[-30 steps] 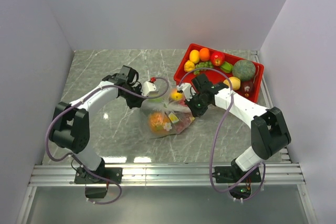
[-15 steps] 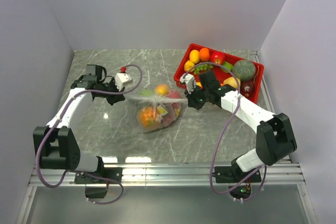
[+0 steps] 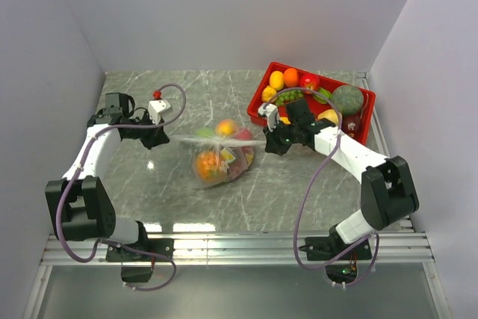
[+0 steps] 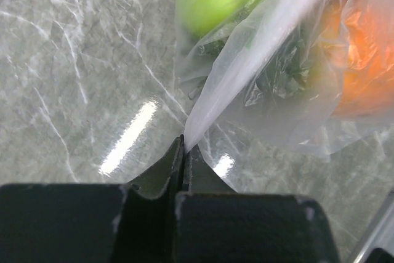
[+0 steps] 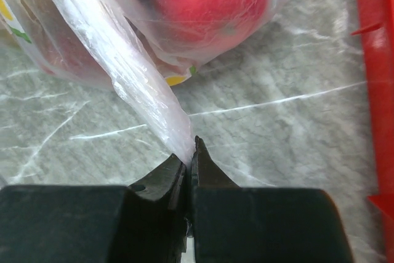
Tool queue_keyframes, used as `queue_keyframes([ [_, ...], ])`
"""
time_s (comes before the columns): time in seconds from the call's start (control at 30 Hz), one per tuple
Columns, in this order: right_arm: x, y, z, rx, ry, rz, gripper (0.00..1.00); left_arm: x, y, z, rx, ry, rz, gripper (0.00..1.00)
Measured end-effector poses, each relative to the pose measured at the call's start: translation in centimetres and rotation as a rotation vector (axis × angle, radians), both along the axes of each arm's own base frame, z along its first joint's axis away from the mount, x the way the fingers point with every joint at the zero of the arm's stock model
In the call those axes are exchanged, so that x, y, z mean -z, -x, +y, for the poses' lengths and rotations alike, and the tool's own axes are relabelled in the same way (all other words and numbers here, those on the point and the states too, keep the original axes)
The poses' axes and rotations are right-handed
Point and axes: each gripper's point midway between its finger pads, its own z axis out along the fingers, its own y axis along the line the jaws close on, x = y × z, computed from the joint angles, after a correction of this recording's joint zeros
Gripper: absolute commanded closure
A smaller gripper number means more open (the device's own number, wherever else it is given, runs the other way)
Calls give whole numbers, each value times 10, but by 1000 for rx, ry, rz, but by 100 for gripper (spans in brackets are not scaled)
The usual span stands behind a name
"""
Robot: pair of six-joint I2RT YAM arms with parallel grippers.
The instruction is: Place the fake fruits into the plastic bag and tie a complex knot
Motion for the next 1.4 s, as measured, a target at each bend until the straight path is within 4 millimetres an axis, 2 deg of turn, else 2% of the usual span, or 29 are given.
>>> queue_keyframes([
  [0.13,-5,0,12,3,-5,48,100,-14,-4,6,-55,31,13,100],
  [0.27,-35,-17,37,-1,-17,22,100,-39,-23,27,-150,18,-42,100],
  [0.37,-52,-30,51,2,-28,-9,100,-45,-28,41,-204,-3,-70,100],
  [0.43,-46,-31,54,6,-17,12,100,-44,-29,43,-217,-12,-67,99],
  [0.5,-29,-27,55,10,9,62,98,-39,-27,42,-225,-8,-46,96],
  [0.57,-12,-21,56,14,37,116,82,-30,-24,40,-236,-13,-19,87],
  [0.6,-6,-19,56,18,46,135,61,-25,-22,39,-242,-15,-4,82],
  [0.63,1,-15,52,35,71,158,54,-20,-22,41,-256,-34,4,68],
  [0.7,10,-9,42,56,117,192,40,-16,-23,44,-288,-55,13,53],
  [0.73,12,-7,39,69,130,205,37,-16,-25,45,-308,-57,14,41],
  [0.8,11,-7,36,85,135,207,32,-19,-29,44,-330,-53,5,30],
  [0.83,9,-8,35,93,135,202,28,-20,-30,44,-347,-47,8,14],
  [0.87,5,-9,34,99,132,195,25,-23,-31,44,-364,-44,8,4],
  [0.97,-19,-14,28,134,90,148,17,-44,-40,48,-429,-25,-10,1],
  [1.03,-43,-22,19,180,39,102,12,-69,-51,52,-501,3,-42,1],
  [1.07,-59,-28,10,220,5,68,6,-76,-54,53,-518,12,-54,1],
  [1.1,-76,-35,0,265,-30,29,5,-102,-62,55,-570,45,-84,1],
  [1.2,-126,-49,-35,396,-113,-99,4,-156,-72,52,-590,119,-150,1],
  [1.27,-156,-49,-59,478,-155,-176,4,-182,-74,45,-565,167,-185,1],
  [1.33,-179,-42,-70,511,-193,-225,4,-189,-70,31,-529,201,-186,1],
  [1.4,-187,-32,-74,512,-223,-240,4,-176,-64,12,-511,197,-174,0],
])
